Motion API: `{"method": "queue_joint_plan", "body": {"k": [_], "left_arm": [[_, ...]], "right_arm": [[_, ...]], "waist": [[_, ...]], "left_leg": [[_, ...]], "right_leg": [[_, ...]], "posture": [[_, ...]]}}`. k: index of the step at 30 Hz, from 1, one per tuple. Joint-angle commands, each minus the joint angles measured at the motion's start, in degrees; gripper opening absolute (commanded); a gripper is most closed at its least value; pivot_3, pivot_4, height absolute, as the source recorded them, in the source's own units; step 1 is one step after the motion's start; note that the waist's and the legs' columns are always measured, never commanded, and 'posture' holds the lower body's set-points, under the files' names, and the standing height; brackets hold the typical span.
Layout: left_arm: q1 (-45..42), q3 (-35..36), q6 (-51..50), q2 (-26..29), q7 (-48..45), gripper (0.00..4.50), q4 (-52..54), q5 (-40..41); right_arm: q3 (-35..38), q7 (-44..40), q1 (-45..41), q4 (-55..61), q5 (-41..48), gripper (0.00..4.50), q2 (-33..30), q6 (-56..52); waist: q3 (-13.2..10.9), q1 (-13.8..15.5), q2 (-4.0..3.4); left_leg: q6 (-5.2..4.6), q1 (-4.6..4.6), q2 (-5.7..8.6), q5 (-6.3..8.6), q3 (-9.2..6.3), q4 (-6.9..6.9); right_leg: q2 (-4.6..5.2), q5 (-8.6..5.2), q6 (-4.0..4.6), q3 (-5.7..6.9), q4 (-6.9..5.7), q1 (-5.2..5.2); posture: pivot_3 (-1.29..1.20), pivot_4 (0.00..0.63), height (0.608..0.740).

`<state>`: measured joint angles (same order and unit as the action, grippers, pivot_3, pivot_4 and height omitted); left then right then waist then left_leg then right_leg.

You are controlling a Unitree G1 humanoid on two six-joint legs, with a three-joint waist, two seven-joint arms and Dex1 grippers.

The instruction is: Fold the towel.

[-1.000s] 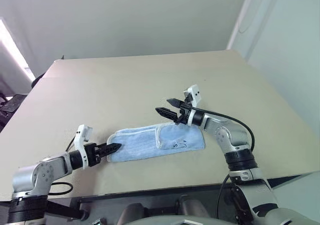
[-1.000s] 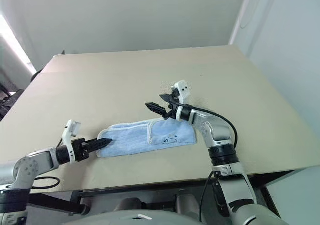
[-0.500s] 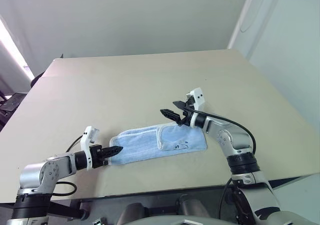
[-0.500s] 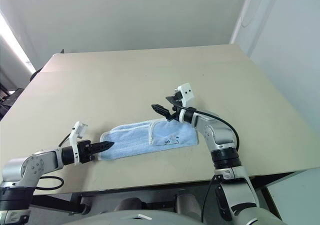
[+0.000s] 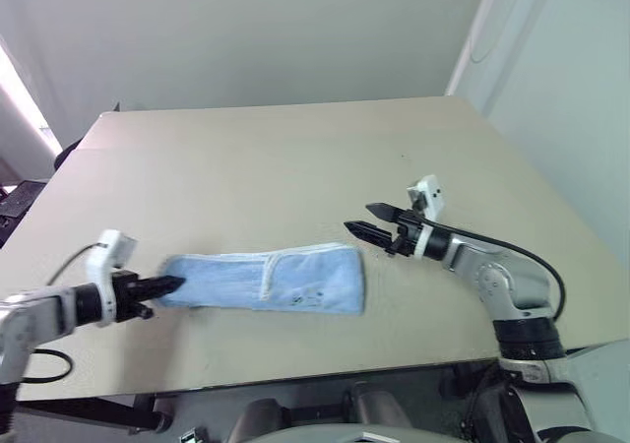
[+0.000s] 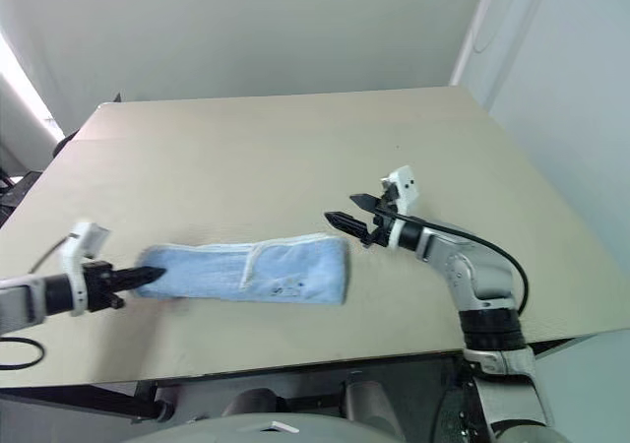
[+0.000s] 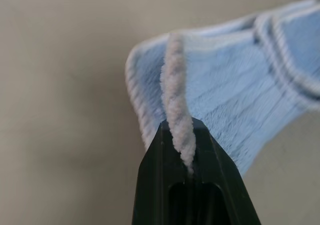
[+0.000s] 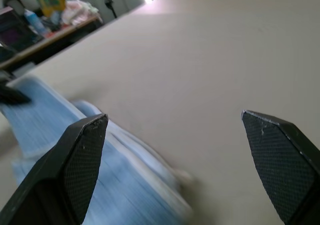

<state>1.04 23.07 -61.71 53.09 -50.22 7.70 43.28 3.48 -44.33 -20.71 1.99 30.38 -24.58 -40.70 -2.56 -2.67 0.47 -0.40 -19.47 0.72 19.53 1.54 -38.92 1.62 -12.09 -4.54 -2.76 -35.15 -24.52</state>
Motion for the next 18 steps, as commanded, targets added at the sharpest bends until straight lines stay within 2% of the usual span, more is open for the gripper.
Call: {"method": "queue_joint_plan", "body": {"k": [1,4,8,12,18], "left_arm": [[-1.8,-2.7,-1.8,-0.8,-0.8,0.04,2.5,2.1],[-2.0,-8.2,-0.1,-4.7,1.3,0.04,2.7,-0.1],[-1.3,-9.6,1.2,-8.0,2.4,0.04,4.2,-0.3],[0.5,-9.3,2.9,-7.1,1.2,1.02,3.2,-1.1],[0.7,-6.0,4.6,-4.2,0.5,3.23,-2.2,-2.6]], "right_arm": [[-0.5,0.2,-0.8,1.1,-0.3,4.50,0.1,1.3],[-0.9,1.6,-1.4,0.9,-0.8,4.50,1.4,1.9],[-1.0,2.7,-1.2,0.8,-1.5,4.50,1.8,2.2],[-1.5,2.8,0.1,1.8,-1.9,4.50,1.3,2.4],[-1.4,2.8,0.7,1.6,-2.5,4.50,0.8,3.0]], "waist": [[0.0,0.0,0.03],[0.0,0.1,-0.08],[0.0,0.1,0.16],[0.0,0.0,0.15],[0.0,0.1,0.14]], "left_leg": [[0.00,0.02,0.00,0.00,0.00,0.00],[0.00,0.04,0.00,0.00,0.01,0.00],[0.00,-0.04,-0.03,0.00,-0.01,0.01],[0.00,-0.04,-0.03,0.00,-0.01,0.01],[0.00,-0.02,-0.03,0.00,-0.02,0.00]], "right_leg": [[0.00,-0.01,-0.01,0.00,-0.01,0.02],[-0.02,0.00,-0.01,-0.03,-0.01,0.04],[-0.04,0.14,0.18,-0.07,-0.05,-0.04],[0.00,0.13,0.20,-0.07,-0.05,-0.04],[-0.04,0.11,0.19,-0.06,-0.05,-0.04]], "posture": [[0.00,0.000,0.740],[0.00,0.000,0.740],[0.00,0.000,0.740],[0.00,0.000,0.740],[0.00,0.000,0.740]]}}
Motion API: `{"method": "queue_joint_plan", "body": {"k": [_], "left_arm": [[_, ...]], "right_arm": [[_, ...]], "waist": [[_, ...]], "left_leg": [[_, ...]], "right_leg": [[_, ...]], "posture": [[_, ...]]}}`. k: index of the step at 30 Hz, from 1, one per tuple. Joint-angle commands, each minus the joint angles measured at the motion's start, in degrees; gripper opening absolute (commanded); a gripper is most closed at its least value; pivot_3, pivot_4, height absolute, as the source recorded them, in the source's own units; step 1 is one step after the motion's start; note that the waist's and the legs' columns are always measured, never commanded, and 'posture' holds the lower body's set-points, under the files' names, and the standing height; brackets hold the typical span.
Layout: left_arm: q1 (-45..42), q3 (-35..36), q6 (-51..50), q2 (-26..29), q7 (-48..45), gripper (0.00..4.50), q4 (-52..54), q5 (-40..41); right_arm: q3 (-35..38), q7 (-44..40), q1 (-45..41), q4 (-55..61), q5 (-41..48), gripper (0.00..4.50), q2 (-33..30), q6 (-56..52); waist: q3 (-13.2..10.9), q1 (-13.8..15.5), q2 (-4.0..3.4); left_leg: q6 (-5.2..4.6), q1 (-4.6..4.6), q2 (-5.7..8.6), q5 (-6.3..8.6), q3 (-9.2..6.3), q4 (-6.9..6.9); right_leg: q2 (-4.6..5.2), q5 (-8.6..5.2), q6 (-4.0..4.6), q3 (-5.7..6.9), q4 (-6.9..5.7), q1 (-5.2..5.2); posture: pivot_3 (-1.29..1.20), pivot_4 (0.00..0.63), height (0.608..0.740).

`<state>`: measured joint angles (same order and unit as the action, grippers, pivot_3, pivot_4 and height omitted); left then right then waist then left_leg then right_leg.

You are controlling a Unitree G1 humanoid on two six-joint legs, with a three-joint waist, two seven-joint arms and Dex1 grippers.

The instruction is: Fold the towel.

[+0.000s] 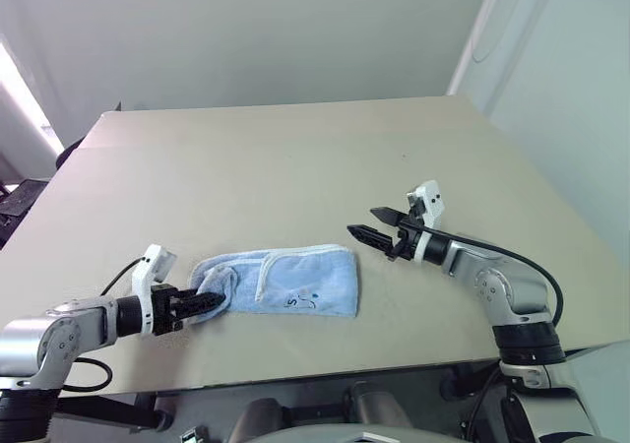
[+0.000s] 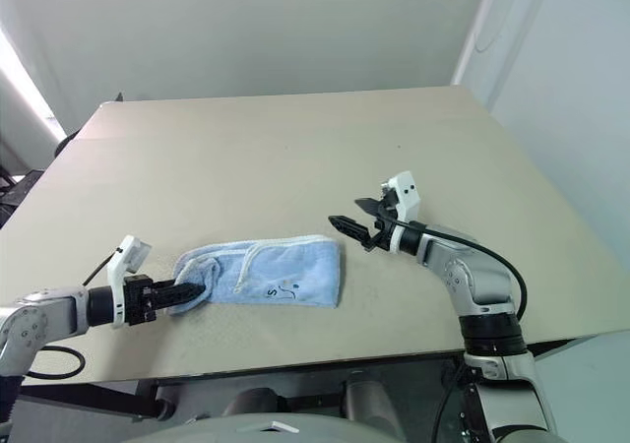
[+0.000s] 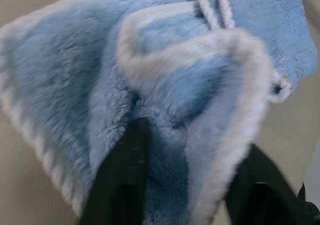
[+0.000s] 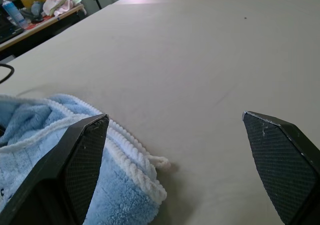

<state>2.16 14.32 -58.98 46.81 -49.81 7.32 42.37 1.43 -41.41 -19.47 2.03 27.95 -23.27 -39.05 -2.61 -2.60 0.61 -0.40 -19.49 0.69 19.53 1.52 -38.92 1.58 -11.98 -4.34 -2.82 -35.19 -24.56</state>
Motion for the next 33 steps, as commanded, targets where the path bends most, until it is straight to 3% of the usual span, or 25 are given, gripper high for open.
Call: {"method": "queue_joint_plan", "body": {"k": [1,3,11,18,25,30,33], "left_arm": [[-0.6,2.7,2.4,2.3,0.5,3.55,-2.7,-2.4],[-1.4,3.3,2.7,2.1,1.5,4.28,-4.4,-2.9],[-2.2,2.3,1.4,0.9,2.3,4.28,-7.3,-3.2],[-9.7,-2.5,-1.8,-2.5,4.9,4.28,-16.9,-6.3],[-16.5,-14.0,1.9,-2.9,5.5,4.28,-22.2,-15.9],[-20.7,-18.6,0.8,-1.8,2.4,4.28,-24.0,-18.4],[-22.8,-21.0,2.7,-1.6,1.1,3.67,-27.1,-21.0]], "right_arm": [[0.5,-0.2,-0.6,1.4,-0.2,4.50,-0.6,1.4],[0.2,-0.2,-0.5,1.3,-0.4,4.50,-0.5,1.7],[-1.2,0.2,-0.7,0.6,-2.1,4.50,0.0,2.8],[-0.9,1.0,-1.2,-0.3,-3.1,4.50,0.2,3.2],[-1.1,1.9,-1.2,-0.7,-4.4,4.50,0.0,3.5],[-0.8,2.6,-1.1,-0.7,-4.4,4.50,0.7,3.4],[-0.7,3.2,-1.4,-1.1,-4.5,4.50,1.1,3.4]], "waist": [[0.0,0.0,-0.01],[0.0,0.0,-0.01],[0.0,0.0,-0.01],[0.1,0.8,-0.34],[0.2,1.8,-1.19],[0.1,1.3,-2.19],[0.1,1.3,-2.27]], "left_leg": [[0.00,0.00,0.00,0.00,0.00,0.00],[0.00,0.01,0.00,0.00,0.00,0.00],[0.00,0.01,0.00,0.00,0.00,0.00],[0.02,0.19,0.00,-0.03,-0.02,-0.10],[0.14,1.16,-0.14,0.03,-0.18,-0.11],[0.27,0.88,-0.37,0.11,-0.53,0.20],[0.26,0.87,-0.42,0.11,-0.71,0.88]], "right_leg": [[-0.01,-0.01,-0.02,0.00,0.00,0.00],[-0.01,-0.02,-0.03,0.02,0.00,0.01],[0.01,0.01,0.00,0.01,0.00,0.01],[0.06,-0.07,-0.14,0.14,-0.08,0.27],[0.07,-0.09,-0.14,0.41,0.12,1.17],[-0.01,-0.09,-0.15,1.19,1.26,1.47],[0.04,-0.09,-0.15,1.62,2.08,1.78]], "posture": [[0.00,0.000,0.740],[0.00,0.000,0.740],[0.00,0.000,0.740],[0.00,0.000,0.740],[0.00,0.000,0.740],[0.00,0.000,0.740],[0.00,0.000,0.740]]}}
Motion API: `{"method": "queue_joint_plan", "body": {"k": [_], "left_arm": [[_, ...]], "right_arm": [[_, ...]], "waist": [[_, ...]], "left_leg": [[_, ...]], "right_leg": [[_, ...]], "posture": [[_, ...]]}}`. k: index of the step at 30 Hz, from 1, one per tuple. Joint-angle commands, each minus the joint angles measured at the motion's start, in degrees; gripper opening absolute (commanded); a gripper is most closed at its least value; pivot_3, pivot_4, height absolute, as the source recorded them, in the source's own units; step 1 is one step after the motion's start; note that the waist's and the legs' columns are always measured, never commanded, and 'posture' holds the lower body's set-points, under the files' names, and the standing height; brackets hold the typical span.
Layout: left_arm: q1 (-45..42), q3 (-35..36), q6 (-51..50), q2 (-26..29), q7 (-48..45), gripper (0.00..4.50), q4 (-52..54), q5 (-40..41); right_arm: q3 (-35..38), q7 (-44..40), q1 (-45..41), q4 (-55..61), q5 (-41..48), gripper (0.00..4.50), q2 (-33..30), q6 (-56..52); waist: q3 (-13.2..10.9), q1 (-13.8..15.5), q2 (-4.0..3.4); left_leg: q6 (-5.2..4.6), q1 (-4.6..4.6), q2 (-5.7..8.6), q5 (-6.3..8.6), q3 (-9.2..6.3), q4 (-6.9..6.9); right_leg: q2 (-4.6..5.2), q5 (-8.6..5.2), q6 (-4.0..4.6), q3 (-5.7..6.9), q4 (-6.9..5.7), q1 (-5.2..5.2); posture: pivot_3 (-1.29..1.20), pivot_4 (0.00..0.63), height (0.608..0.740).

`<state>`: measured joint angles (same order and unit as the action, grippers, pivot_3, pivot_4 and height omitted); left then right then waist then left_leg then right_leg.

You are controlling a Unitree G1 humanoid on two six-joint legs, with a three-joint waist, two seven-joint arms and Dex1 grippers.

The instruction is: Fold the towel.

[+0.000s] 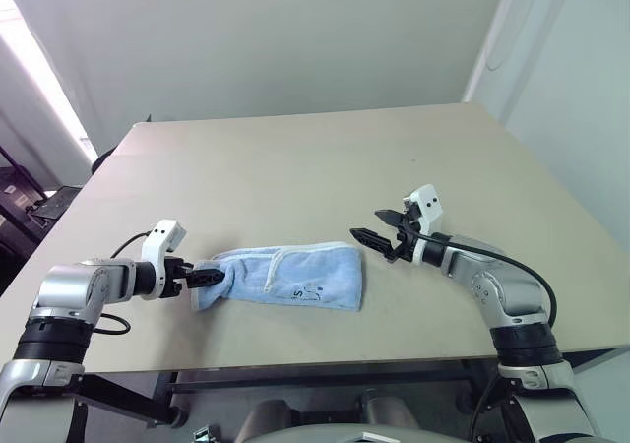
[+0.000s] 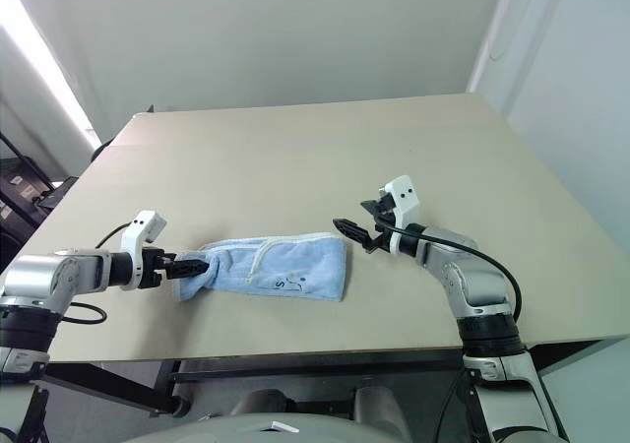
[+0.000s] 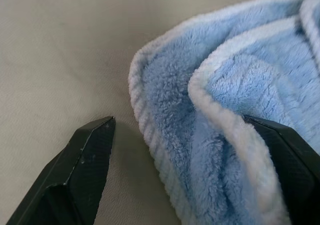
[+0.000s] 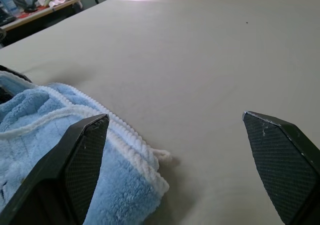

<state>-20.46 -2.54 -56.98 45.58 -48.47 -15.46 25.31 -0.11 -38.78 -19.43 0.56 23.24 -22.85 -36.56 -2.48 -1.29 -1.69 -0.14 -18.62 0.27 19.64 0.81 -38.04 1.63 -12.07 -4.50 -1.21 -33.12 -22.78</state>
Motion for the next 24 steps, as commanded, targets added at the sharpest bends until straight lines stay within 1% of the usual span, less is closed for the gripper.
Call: {"method": "queue_joint_plan", "body": {"k": [1,2,3,4,6,8,9,10,11,13,14,15,16,18,19,21,24], "left_arm": [[-0.8,-4.7,1.3,-0.4,-0.9,3.33,-4.9,-4.6],[-1.1,-5.0,1.7,-0.4,-1.4,3.07,-5.4,-5.1],[-1.8,-5.3,2.2,-0.7,-1.7,2.60,-5.9,-5.7],[-2.4,-5.4,2.6,-1.1,-2.0,2.29,-6.2,-6.2],[-3.2,-4.9,3.4,-1.9,-2.9,1.47,-5.8,-6.2],[-3.2,-3.1,4.0,-2.8,-3.4,0.83,-4.6,-5.5],[-3.0,-1.8,4.5,-3.1,-3.7,0.42,-4.0,-4.9],[-2.8,-0.8,4.6,-3.3,-4.1,0.19,-3.5,-4.4],[-2.7,0.1,4.6,-3.5,-4.6,0.04,-3.1,-4.0],[-1.9,1.5,3.6,-3.0,-7.0,0.04,-1.4,-2.4],[-1.5,2.1,2.7,-2.6,-8.0,0.04,-0.4,-1.6],[-1.2,2.6,2.1,-2.3,-8.6,0.04,0.2,-1.2],[-0.9,2.9,2.0,-1.8,-8.9,0.04,0.3,-1.2],[-0.8,4.2,1.8,-1.1,-8.6,0.04,-0.5,-1.6],[-0.7,5.0,1.9,-0.7,-8.6,0.04,-0.7,-1.4],[-0.7,7.1,1.4,0.1,-8.6,0.04,-0.8,-0.4],[-0.4,9.8,1.1,1.6,-8.6,0.04,-0.3,0.8]], "right_arm": [[0.8,0.7,-1.4,0.1,0.1,4.50,0.7,1.1],[0.7,0.8,-1.5,0.0,0.0,4.50,0.7,1.2],[0.8,1.0,-1.5,-0.2,-0.1,4.50,0.8,1.2],[0.9,1.2,-1.5,-0.3,-0.1,4.50,0.8,1.2],[1.0,1.6,-1.6,-0.6,-0.4,4.50,0.8,1.4],[1.4,2.1,-1.7,-1.0,-0.3,4.50,1.0,1.4],[1.5,2.3,-1.8,-1.3,-0.5,4.50,0.9,1.5],[1.6,2.6,-1.8,-1.5,-0.7,4.50,0.9,1.7],[1.6,2.7,-1.8,-1.8,-0.8,4.50,0.9,1.8],[1.7,3.3,-2.0,-2.4,-1.1,4.50,0.9,2.0],[1.7,3.6,-2.0,-2.8,-1.4,4.50,1.0,2.2],[1.7,3.7,-2.1,-3.0,-1.5,4.50,1.0,2.3],[1.7,3.7,-2.1,-3.0,-1.5,4.50,1.1,2.3],[1.7,3.7,-2.1,-3.1,-1.5,4.50,1.2,2.4],[1.7,3.8,-2.2,-3.3,-1.6,4.50,1.3,2.5],[1.6,3.7,-2.5,-3.8,-1.8,4.50,1.3,2.6],[1.4,3.6,-2.9,-4.5,-2.1,4.50,1.5,3.1]], "waist": [[0.0,-0.1,0.05],[0.0,-0.1,0.00],[0.0,-0.1,-0.04],[0.0,-0.1,-0.06],[0.0,0.0,-0.06],[0.0,0.3,-0.04],[0.0,0.5,0.02],[0.0,0.6,0.11],[0.0,0.7,0.12],[0.1,0.9,0.14],[0.1,0.9,0.28],[0.1,1.0,0.38],[0.1,1.1,0.43],[0.1,1.1,0.48],[0.1,1.1,0.56],[0.0,0.9,0.79],[-0.2,0.5,1.36]], "left_leg": [[0.00,0.08,0.00,0.00,-0.08,0.00],[0.00,0.14,0.00,0.00,-0.21,0.00],[0.01,0.14,0.01,0.00,-0.38,0.00],[0.01,0.14,0.01,0.00,-0.50,0.00],[0.00,0.14,0.04,0.00,-0.68,0.00],[-0.03,0.16,0.13,-0.03,-0.72,-0.01],[-0.15,0.16,0.20,-0.12,-0.73,-0.02],[-0.16,0.15,0.27,-0.18,-0.73,-0.08],[-0.04,0.13,0.31,-0.26,-0.73,-0.20],[-0.01,-0.07,0.31,-0.39,-0.79,-0.20],[0.12,-0.50,0.34,-0.54,-0.81,-0.25],[0.33,-0.84,0.47,-0.66,-0.84,-0.32],[0.33,-1.02,0.64,-0.66,-0.87,-0.20],[0.34,-1.72,0.86,-0.67,-0.93,-0.19],[0.37,-1.90,0.97,-0.68,-0.94,-0.19],[0.33,-1.91,1.10,-0.66,-0.94,-0.19],[0.30,-1.85,1.10,-0.65,-0.96,-0.19]], "right_leg": [[-0.03,0.00,0.00,0.07,-0.02,-0.12],[-0.06,0.00,0.00,0.12,0.00,-0.13],[-0.05,0.00,0.00,0.22,0.00,-0.10],[-0.05,0.00,0.00,0.31,-0.01,-0.09],[-0.04,0.00,0.01,0.38,-0.10,-0.08],[0.04,0.00,0.01,0.35,-0.41,-0.09],[0.05,0.01,0.03,0.33,-0.59,-0.10],[0.10,0.02,0.04,0.26,-0.90,-0.15],[0.12,0.11,0.19,0.18,-1.21,-0.16],[0.06,-0.10,0.42,0.11,-1.41,-0.32],[0.04,-0.23,0.33,0.09,-1.68,-0.51],[0.17,-0.35,0.28,0.05,-2.08,-0.94],[0.31,-0.40,0.22,0.03,-2.10,-1.16],[0.54,-0.43,0.14,0.03,-2.14,-1.84],[0.79,-0.42,0.12,0.06,-2.14,-2.00],[0.97,-0.44,0.09,0.06,-2.07,-1.97],[1.01,-0.44,0.09,0.08,-2.06,-1.90]], "posture": [[0.00,0.000,0.740],[0.00,0.000,0.740],[0.00,0.000,0.740],[0.00,0.000,0.740],[0.00,0.000,0.740],[0.00,0.000,0.740],[0.00,0.000,0.740],[0.00,0.000,0.740],[0.00,0.000,0.740],[0.00,0.000,0.740],[0.00,0.000,0.740],[0.00,0.000,0.740],[0.00,0.000,0.740],[0.00,0.000,0.740],[0.00,0.000,0.740],[0.00,0.000,0.740],[0.00,0.000,0.740]]}}
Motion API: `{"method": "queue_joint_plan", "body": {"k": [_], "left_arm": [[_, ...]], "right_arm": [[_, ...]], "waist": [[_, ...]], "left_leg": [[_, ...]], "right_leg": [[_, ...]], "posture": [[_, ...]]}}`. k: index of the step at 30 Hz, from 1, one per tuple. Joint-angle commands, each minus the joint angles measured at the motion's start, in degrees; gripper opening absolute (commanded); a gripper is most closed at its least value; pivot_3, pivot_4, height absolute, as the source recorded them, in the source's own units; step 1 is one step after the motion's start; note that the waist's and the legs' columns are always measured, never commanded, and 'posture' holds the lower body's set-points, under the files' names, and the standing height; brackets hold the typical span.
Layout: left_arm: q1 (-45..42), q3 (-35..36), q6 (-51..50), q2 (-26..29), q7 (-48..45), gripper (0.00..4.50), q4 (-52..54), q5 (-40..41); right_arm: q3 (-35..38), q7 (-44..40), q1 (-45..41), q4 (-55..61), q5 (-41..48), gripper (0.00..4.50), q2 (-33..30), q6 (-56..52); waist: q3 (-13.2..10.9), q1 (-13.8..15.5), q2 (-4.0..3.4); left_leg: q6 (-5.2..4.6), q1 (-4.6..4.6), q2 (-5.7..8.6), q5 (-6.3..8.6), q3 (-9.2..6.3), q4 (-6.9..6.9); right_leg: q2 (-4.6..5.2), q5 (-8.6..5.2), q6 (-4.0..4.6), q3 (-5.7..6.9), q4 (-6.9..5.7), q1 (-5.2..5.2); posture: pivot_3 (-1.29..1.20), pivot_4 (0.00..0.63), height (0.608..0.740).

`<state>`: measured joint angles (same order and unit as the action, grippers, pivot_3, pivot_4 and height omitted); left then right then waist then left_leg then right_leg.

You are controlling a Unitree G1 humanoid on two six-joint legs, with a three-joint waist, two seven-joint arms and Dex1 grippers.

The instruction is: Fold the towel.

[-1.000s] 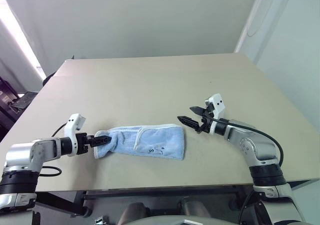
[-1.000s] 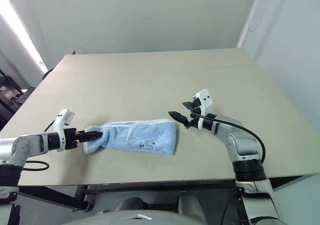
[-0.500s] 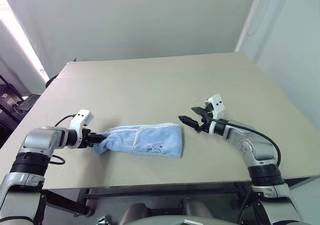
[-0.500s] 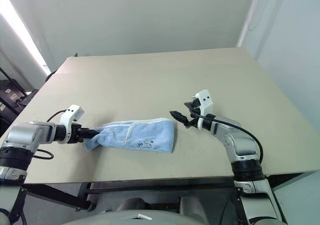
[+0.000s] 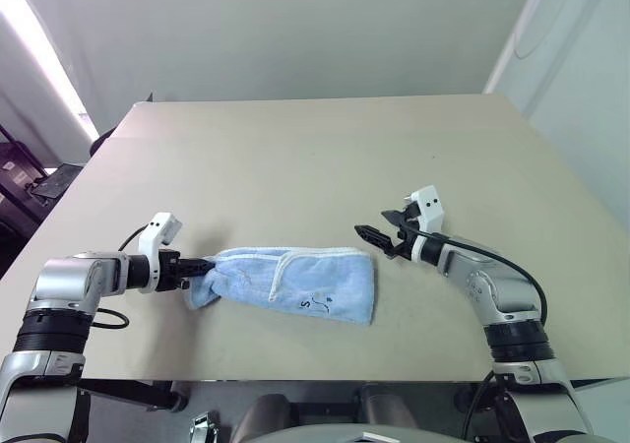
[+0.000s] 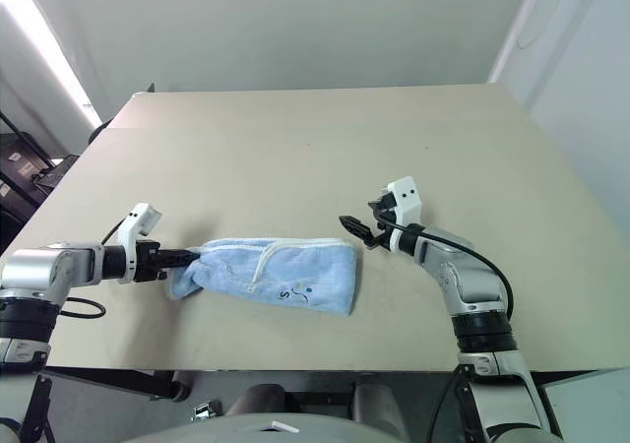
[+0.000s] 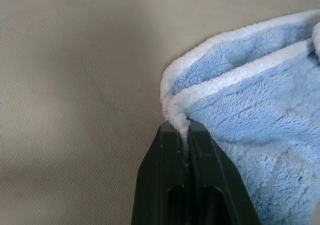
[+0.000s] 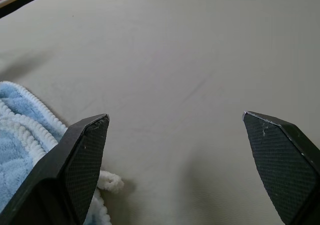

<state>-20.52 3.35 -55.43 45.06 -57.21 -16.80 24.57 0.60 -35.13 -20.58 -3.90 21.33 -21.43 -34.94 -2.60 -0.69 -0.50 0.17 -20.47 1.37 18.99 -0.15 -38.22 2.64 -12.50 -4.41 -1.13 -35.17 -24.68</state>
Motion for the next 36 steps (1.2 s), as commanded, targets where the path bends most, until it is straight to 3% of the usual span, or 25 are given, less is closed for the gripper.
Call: {"method": "queue_joint_plan", "body": {"k": [1,13,23,29,36], "left_arm": [[0.0,4.9,-0.8,2.7,-0.5,0.04,1.7,2.4],[4.0,10.7,-5.9,5.5,0.0,0.04,8.4,8.6],[4.6,13.8,-19.7,7.7,0.8,0.04,22.6,19.5],[-1.2,14.5,-31.4,1.0,7.1,0.04,25.4,26.4],[-8.5,13.2,-37.1,-9.3,17.7,0.04,23.6,27.8]], "right_arm": [[0.7,0.0,-2.0,-0.5,-0.4,4.50,0.1,1.6],[0.0,-0.4,-3.2,-3.0,-1.7,4.50,0.4,2.5],[0.6,-1.6,-3.5,-3.3,-1.5,4.50,-0.5,1.6],[3.1,-7.4,-1.1,2.1,3.5,4.50,-2.1,1.7],[6.1,-19.8,4.9,15.0,11.5,4.50,-11.8,0.7]], "waist": [[0.0,-0.2,0.28],[0.0,-0.4,0.43],[0.0,-0.4,0.49],[0.0,0.0,0.52],[0.0,-0.3,0.66]], "left_leg": [[0.01,0.03,-0.02,0.00,-0.01,0.00],[0.03,0.10,-0.11,-0.02,-0.04,0.00],[0.05,0.10,-0.09,-0.01,-0.05,0.01],[0.10,0.17,-0.07,-0.05,-0.07,-0.06],[0.09,0.19,0.02,-0.06,-0.11,-0.12]], "right_leg": [[-0.01,0.00,0.00,0.02,-0.02,0.02],[-0.07,0.01,0.00,0.04,-0.12,0.02],[-0.04,0.01,0.00,0.03,-0.14,0.02],[-0.08,0.01,0.00,0.05,-0.28,0.08],[-0.14,0.03,-0.06,0.06,-0.25,0.18]], "posture": [[0.00,0.000,0.740],[0.00,0.000,0.740],[0.00,0.000,0.740],[0.00,0.000,0.740],[0.00,0.000,0.740]]}}
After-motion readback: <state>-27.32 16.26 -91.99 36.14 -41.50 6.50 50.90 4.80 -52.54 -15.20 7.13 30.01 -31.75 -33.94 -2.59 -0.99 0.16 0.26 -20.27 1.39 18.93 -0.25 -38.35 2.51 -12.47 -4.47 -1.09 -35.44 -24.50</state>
